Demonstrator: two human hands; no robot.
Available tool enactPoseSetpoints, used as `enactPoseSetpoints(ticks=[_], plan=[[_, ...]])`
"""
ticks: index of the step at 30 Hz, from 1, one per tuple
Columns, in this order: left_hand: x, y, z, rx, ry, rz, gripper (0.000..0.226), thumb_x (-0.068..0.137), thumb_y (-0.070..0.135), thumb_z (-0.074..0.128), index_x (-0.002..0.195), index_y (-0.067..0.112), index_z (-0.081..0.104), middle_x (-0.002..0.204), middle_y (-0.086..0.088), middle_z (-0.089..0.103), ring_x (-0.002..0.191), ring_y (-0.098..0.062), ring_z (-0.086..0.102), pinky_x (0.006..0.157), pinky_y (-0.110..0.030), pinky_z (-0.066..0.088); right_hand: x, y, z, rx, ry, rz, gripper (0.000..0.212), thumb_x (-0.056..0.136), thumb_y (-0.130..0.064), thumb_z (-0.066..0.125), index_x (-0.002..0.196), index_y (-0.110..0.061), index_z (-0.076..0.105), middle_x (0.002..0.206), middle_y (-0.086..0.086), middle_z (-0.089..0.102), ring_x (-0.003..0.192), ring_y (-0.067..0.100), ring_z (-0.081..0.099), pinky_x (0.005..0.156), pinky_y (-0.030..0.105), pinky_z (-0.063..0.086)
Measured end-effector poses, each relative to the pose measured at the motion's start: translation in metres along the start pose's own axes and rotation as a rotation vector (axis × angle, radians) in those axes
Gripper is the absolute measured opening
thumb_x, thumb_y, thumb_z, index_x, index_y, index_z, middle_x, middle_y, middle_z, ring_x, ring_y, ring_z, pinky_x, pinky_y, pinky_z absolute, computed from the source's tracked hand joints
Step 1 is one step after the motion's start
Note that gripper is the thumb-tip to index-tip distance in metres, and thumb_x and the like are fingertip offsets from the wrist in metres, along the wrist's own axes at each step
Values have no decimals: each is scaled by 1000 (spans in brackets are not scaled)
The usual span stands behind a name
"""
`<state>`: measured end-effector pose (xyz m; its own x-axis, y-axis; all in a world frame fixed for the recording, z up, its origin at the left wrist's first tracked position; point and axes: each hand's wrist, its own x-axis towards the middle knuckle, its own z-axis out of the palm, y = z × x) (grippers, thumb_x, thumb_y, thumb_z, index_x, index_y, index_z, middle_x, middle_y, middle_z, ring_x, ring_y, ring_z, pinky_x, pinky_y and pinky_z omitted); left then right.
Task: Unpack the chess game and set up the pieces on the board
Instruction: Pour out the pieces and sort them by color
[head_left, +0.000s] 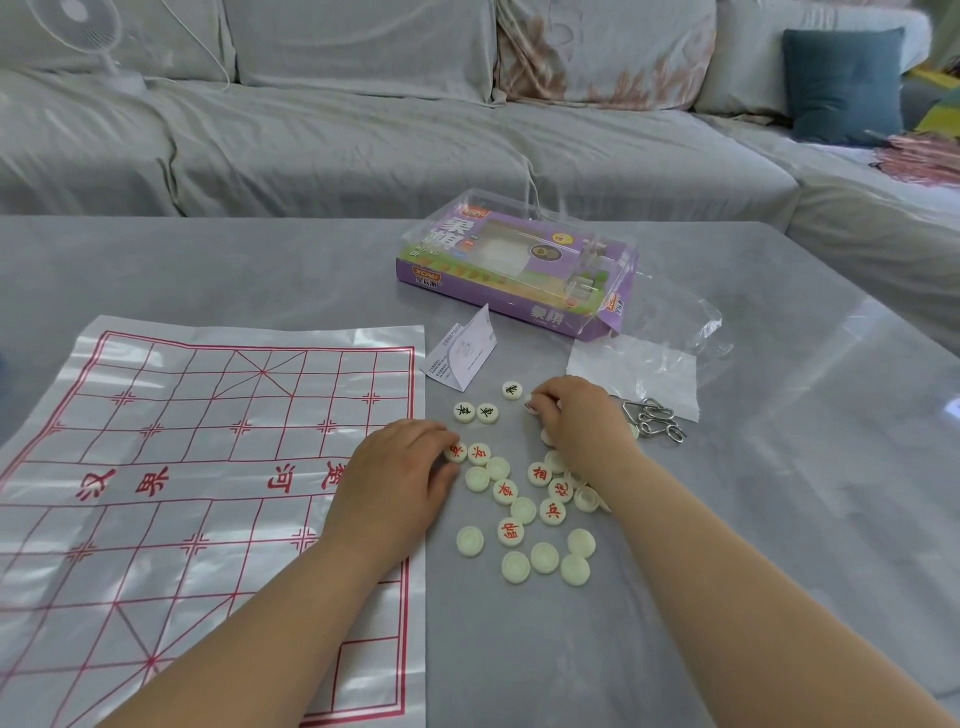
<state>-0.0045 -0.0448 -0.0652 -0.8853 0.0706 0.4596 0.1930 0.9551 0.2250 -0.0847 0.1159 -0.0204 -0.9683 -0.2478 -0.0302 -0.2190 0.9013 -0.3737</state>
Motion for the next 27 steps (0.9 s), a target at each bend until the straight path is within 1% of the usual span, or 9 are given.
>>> enactPoseSetpoints(ticks=[3,8,10,13,16,19,21,25,27], plan=[[0,0,-1,10,-13,-2,21,67,27,59,81,17,71,80,4,70,69,-15,67,57,-26,53,0,1,-3,99,-19,25,29,95,-15,39,114,-12,60,118,7,61,108,23,54,86,28,41],[0,0,-2,7,-29,-7,21,67,30,59,80,18,71,78,5,70,68,-12,67,56,-24,52,-5,5,-1,182,9,19,30,95,-11,39,119,-13,57,125,6,54,113,19,49,88,23,36],[0,0,-3,14,-43,-14,26,72,33,51,80,19,71,79,6,70,68,-12,67,56,-23,52,-10,5,-2,250,18,-7,28,94,-13,41,116,-13,59,120,5,55,99,17,52,81,22,38],[0,1,-4,-22,-51,-21,28,74,32,48,81,16,70,79,3,70,69,-15,67,57,-26,52,-23,7,-5,290,-25,-109,25,92,-15,49,113,-16,61,101,-3,52,73,4,47,70,12,33],[0,3,-6,-51,-76,-36,21,71,26,56,81,13,70,79,0,70,69,-20,67,59,-30,53,-37,9,-5,254,-68,-214,22,87,-16,58,108,-18,65,100,-7,50,87,6,45,73,12,28],[1,4,-10,-30,-115,-17,31,75,32,44,79,14,69,76,2,69,68,-19,66,62,-30,52,-45,9,0,163,-101,-267,25,84,-17,60,109,-17,65,110,0,58,101,15,46,82,17,31],[2,3,-11,-20,-132,-6,35,75,34,40,77,16,69,75,4,69,68,-18,65,65,-28,51,-46,6,2,73,-105,-272,26,86,-19,58,111,-16,63,116,3,56,109,20,44,85,19,29],[4,4,-11,31,-138,13,34,74,37,40,72,21,70,70,8,69,64,-15,64,69,-22,41,-45,-2,7,-12,-52,-285,24,89,-21,52,110,-15,63,116,4,55,110,20,43,83,19,27],[8,5,-12,50,-108,35,23,72,32,50,69,20,70,65,7,68,60,-17,63,67,-21,31,-45,2,10,-43,-23,-316,26,90,-20,50,111,-14,63,116,5,57,110,21,43,85,21,28]])
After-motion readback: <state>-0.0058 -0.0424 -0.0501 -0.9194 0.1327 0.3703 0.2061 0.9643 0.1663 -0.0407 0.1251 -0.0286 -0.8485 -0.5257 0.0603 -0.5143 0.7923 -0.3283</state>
